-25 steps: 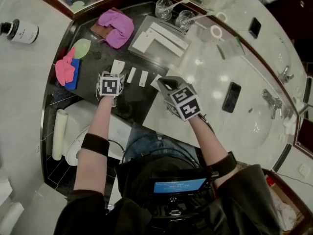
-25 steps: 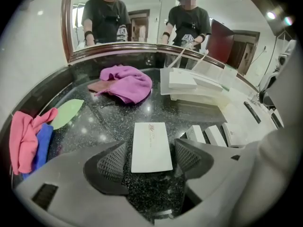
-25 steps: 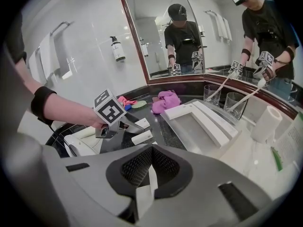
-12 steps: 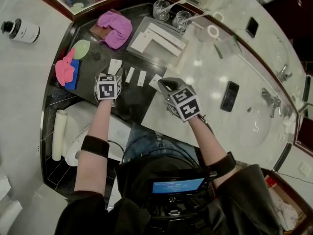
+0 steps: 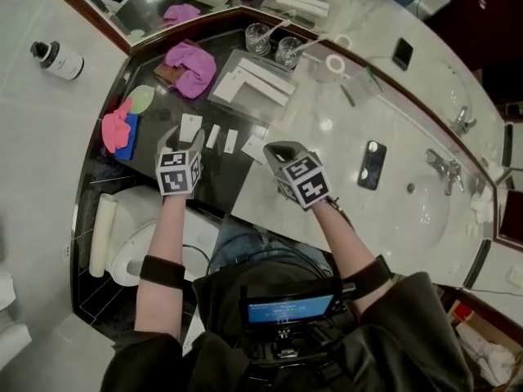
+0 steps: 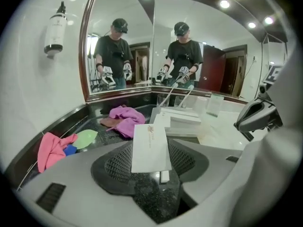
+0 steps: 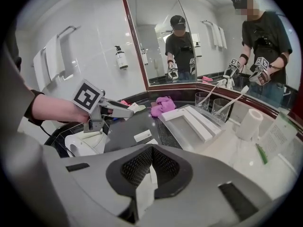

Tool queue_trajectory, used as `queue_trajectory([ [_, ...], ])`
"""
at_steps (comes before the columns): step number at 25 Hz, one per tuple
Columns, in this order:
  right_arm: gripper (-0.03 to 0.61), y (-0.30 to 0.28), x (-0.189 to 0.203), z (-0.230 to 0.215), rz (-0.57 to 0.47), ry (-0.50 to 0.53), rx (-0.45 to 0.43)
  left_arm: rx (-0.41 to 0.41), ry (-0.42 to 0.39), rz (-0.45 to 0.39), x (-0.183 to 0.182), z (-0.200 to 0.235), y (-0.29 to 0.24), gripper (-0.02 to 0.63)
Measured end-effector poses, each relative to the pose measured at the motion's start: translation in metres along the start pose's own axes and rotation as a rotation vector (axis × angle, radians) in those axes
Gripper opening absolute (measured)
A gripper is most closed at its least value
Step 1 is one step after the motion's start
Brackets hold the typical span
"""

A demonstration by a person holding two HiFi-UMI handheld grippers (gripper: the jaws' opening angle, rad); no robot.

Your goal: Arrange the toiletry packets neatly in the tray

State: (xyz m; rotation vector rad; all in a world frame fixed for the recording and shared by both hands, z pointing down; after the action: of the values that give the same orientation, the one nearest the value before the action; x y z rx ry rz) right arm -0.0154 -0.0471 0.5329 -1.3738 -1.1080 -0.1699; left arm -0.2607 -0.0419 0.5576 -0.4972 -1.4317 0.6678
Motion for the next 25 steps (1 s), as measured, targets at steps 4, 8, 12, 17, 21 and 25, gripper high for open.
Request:
queue_trajectory([
  [4, 0.006, 0.022, -0.002, 0.004, -0.035, 0.005, 0.01, 0.014, -0.011, -0.043, -0.002, -0.027, 0.034, 0.238],
  [8, 0.006, 0.048, 0.007, 0.008, -0.063, -0.005, 0.028, 0.046, -0.022, -0.064, 0.004, -0.063, 0.059, 0.238],
  [12, 0.006, 0.067, 0.014, 0.016, -0.087, -0.003, 0.035, 0.076, -0.032, -0.073, 0.01, -0.093, 0.075, 0.238],
  [17, 0.006, 0.089, 0.022, 0.024, -0.104, 0.007, 0.042, 0.118, -0.049, -0.071, 0.014, -0.125, 0.082, 0.238],
  [21, 0.006, 0.103, 0.028, 0.028, -0.113, 0.004, 0.048, 0.155, -0.068, -0.058, 0.011, -0.143, 0.075, 0.238],
  [25, 0.006, 0.109, 0.036, 0.023, -0.117, -0.02, 0.06, 0.195, -0.104, -0.022, 0.005, -0.158, 0.057, 0.239],
])
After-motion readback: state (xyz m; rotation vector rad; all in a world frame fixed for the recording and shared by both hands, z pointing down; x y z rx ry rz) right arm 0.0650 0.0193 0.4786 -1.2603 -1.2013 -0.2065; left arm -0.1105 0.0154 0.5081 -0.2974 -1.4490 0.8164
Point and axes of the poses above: the fingertips, and each gripper's own axes: y backward along the fingers, z to its left, x out of its underside, the point moved 6 cm from there along y, backward along the fingers, and after that the axes turned 4 degrees about y, right-handed, at the moved point
